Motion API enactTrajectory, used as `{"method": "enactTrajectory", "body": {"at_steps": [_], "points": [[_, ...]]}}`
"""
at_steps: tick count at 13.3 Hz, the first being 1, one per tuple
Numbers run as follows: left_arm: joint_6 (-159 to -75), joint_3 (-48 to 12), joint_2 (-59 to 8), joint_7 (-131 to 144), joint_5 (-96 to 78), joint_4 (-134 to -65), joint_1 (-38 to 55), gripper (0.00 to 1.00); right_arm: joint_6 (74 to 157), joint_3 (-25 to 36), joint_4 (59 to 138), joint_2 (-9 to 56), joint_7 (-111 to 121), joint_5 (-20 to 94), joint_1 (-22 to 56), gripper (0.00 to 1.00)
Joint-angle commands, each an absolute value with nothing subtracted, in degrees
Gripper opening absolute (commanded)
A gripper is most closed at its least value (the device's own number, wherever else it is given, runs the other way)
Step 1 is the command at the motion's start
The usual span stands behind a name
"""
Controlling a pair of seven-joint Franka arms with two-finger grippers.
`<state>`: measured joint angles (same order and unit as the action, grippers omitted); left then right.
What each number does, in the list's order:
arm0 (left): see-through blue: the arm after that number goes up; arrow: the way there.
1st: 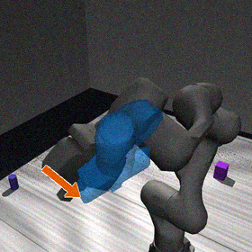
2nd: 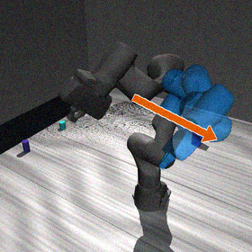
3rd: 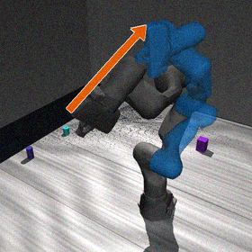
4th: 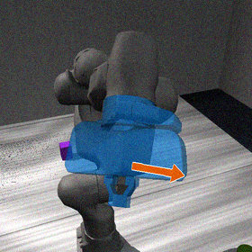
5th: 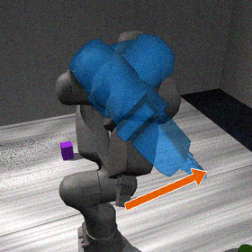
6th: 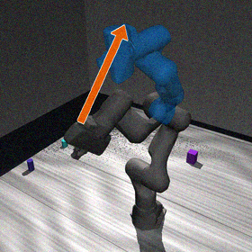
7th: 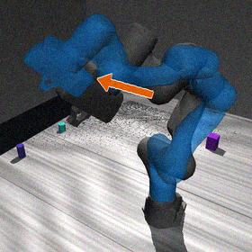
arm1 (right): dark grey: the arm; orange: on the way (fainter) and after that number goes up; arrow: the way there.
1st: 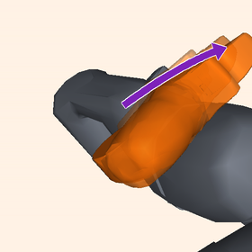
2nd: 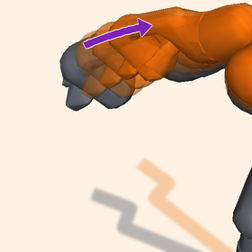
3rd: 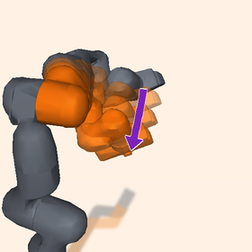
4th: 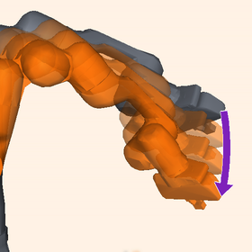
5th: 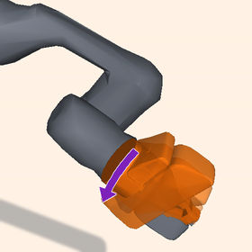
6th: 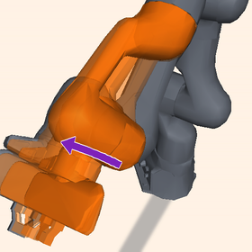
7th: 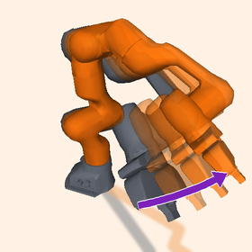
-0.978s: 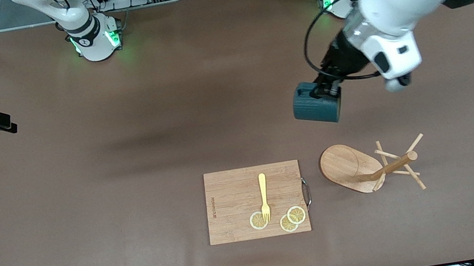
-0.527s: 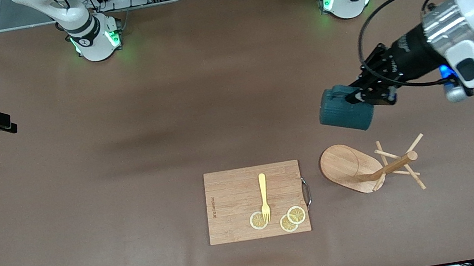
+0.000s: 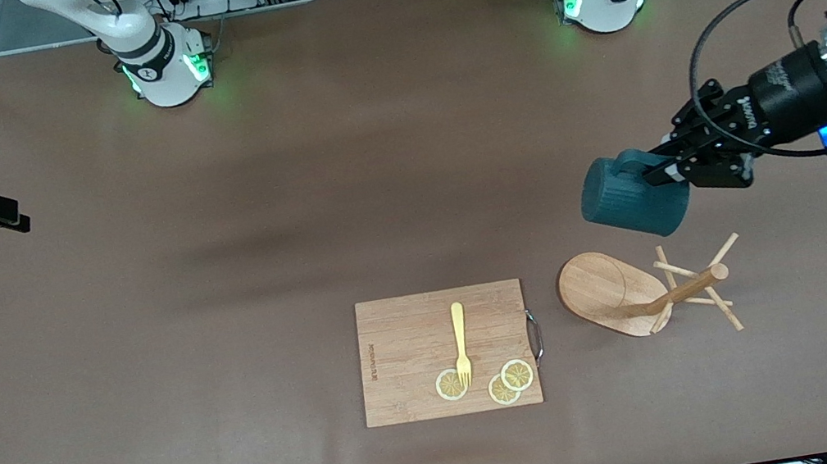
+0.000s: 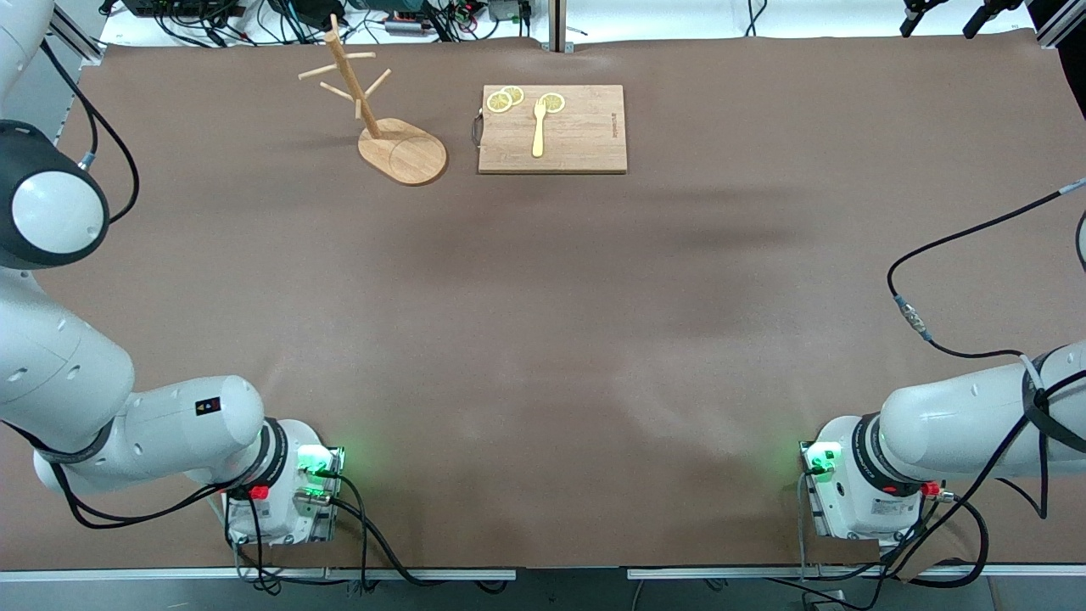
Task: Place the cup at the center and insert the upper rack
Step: 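Carry the mug over the wooden mug tree with the left gripper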
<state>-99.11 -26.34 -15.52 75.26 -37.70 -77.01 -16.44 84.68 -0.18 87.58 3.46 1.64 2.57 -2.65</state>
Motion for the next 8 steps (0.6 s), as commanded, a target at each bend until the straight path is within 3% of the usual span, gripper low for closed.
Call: {"method": "enactTrajectory", "body": {"at_steps": [1,8], "points": [[-98.44,-26.72,-16.34,71.82,-43.31,-77.34,-20.02,0.0,84.64,-0.18,87.45,3.34,1.49,3.34,-2.55,1.0],[-96.5,-26.54,-24.15,60.22,-53.34,-77.43,-24.34,0.0,84.64,-0.18,87.45,3.34,1.49,3.34,-2.55,1.0]]}}
